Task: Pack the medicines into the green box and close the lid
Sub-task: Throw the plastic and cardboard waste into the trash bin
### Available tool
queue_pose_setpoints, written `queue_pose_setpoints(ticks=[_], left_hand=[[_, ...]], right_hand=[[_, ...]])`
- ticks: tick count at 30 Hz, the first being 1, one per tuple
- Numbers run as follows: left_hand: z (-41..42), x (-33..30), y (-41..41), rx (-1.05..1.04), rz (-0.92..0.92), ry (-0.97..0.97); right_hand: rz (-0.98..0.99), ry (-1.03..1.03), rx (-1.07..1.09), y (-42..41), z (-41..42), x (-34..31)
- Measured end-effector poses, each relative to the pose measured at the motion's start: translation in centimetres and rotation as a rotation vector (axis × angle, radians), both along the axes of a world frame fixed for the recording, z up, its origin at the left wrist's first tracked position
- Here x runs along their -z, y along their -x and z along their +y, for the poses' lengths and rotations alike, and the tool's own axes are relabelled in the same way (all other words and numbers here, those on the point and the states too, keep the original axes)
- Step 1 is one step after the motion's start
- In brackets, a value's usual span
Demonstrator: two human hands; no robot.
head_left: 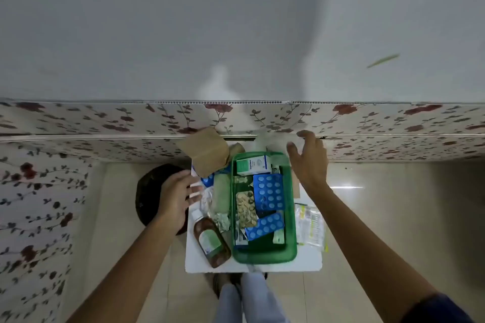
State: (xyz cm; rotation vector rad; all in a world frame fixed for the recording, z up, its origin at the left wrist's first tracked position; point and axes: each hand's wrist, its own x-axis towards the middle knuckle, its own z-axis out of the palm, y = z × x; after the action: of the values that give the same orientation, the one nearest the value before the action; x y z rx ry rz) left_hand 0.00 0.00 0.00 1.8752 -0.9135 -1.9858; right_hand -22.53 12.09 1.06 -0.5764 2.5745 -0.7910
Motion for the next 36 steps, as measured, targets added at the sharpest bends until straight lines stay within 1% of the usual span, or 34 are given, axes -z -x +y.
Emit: queue_pose_setpoints(ticks=[3,4,6,9,12,14,16,18,20,22,25,28,32,33,35,36], left_hand=[[-2.3,4.2,1.4,-0.08,-0.101,0.11],[-3.0,5.3,1.8,-0.07,-0.12,0.133],[-4.1,7.9,2.5,-0.024,-0.152,0.166],[-5.1,10.0,3.6,0.016,-0.13,0.252],[-5.8,11.3,4.7,0.046,-0.142,0.325],[-6.1,11.8,5.1,0.083,-0.211,0.372],[-6.1,11.5,5.0,0.038,-0.254,0.423],[-5.6,10.2,4.6,-0.049,-0.214,0.445],[-5.1,8.7,3.4,-0.101,-0.138,0.465],[-4.7,7.0,1.5,-0.162,-0.106,0.482],[-4.1,5.2,-2.7,-0.248,-0.11,0.509],[-3.4,4.4,-7.0,-0.294,-0.102,0.473],[-2.5,4.9,-12.5,-0.285,-0.156,0.451],[-2.4,5.3,-13.4,-0.271,-0.165,0.447],[-2.4,6.3,-15.0,-0.237,-0.167,0.433],[-2.4,6.9,-15.7,-0.207,-0.166,0.426]], right_hand=[[0.086,-0.183,-0.099,1.2,-1.7,2.7],[0.089,-0.231,-0.123,1.5,-2.0,3.4],[0.125,-0.257,-0.179,2.4,-2.5,4.8],[0.212,-0.132,-0.248,3.4,-2.3,5.3],[0.231,0.004,-0.188,3.9,-1.7,3.5],[0.148,0.058,-0.1,3.8,-1.1,2.0],[0.047,0.129,-0.041,3.4,-0.5,0.7],[-0.04,0.197,-0.016,2.5,-0.2,-0.3],[-0.096,0.252,-0.026,1.3,-0.3,-1.2],[-0.137,0.285,-0.059,-0.6,-0.9,-2.2],[-0.255,0.389,-0.11,-4.2,-2.4,-3.0],[-0.35,0.484,-0.152,-7.9,-4.6,-3.1],[-0.244,0.359,-0.313,-13.6,-8.8,-0.9],[-0.287,0.341,-0.345,-14.9,-9.9,-0.2],[-0.439,0.287,-0.414,-18.0,-12.2,1.4],[-0.453,0.225,-0.481,-19.5,-13.2,2.3]])
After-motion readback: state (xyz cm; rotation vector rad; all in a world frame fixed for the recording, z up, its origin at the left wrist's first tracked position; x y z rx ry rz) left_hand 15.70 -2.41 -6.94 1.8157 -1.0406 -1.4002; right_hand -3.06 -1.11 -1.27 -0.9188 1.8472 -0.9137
